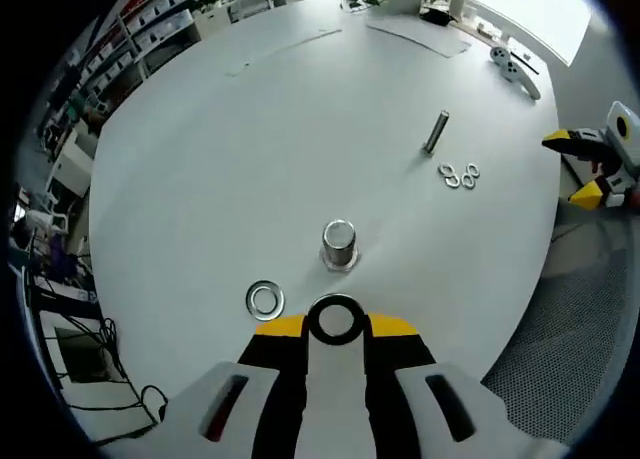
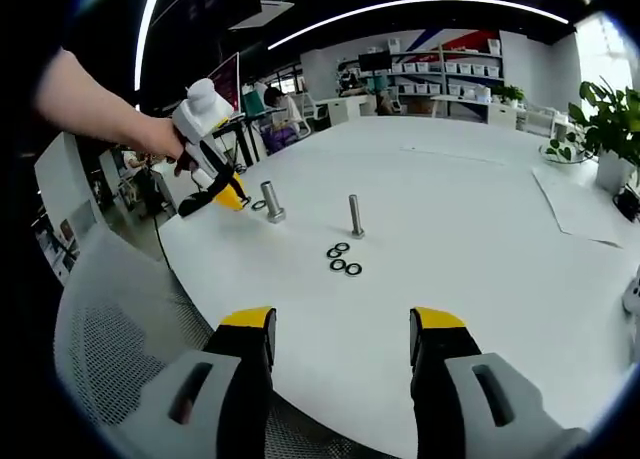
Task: Place the washer onto the threaded stud by aligning its center hole with the stud, sliding it down to the base, and recovering from edge contact or off-axis alignment until the washer reaches the visible bottom stop.
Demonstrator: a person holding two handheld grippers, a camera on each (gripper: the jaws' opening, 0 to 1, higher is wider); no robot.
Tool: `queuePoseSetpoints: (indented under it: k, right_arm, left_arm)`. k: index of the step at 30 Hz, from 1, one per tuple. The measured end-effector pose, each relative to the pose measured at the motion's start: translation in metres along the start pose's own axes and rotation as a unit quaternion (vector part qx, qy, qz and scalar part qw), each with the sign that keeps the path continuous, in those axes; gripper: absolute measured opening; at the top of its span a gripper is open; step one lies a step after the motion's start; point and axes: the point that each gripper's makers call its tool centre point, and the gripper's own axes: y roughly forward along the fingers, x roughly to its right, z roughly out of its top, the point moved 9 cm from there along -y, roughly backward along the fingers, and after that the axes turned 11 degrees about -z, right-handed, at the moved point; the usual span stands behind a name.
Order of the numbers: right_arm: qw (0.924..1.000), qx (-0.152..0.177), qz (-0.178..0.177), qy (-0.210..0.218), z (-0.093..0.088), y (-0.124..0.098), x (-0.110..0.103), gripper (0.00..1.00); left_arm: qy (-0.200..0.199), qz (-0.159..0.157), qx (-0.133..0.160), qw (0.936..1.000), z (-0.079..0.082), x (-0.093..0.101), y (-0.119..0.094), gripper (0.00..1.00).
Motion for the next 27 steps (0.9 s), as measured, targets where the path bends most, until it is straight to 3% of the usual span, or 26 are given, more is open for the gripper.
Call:
queuePoseSetpoints:
  k: [12,27]
  right_arm:
    - [1.0,0.001,0.001,0.002,0.0,0.0,0.0,0.57]
    - [1.0,0.002,-0.001,0.004,0.0,0.0,0.0,0.57]
  left_arm:
    - [0.022,-0.013,0.008,0.9997,0.027,0.001,-0.017,0.18]
    - [0.052,-0.021,-0.012,0.9984,0.052,0.0,-0.004,0.18]
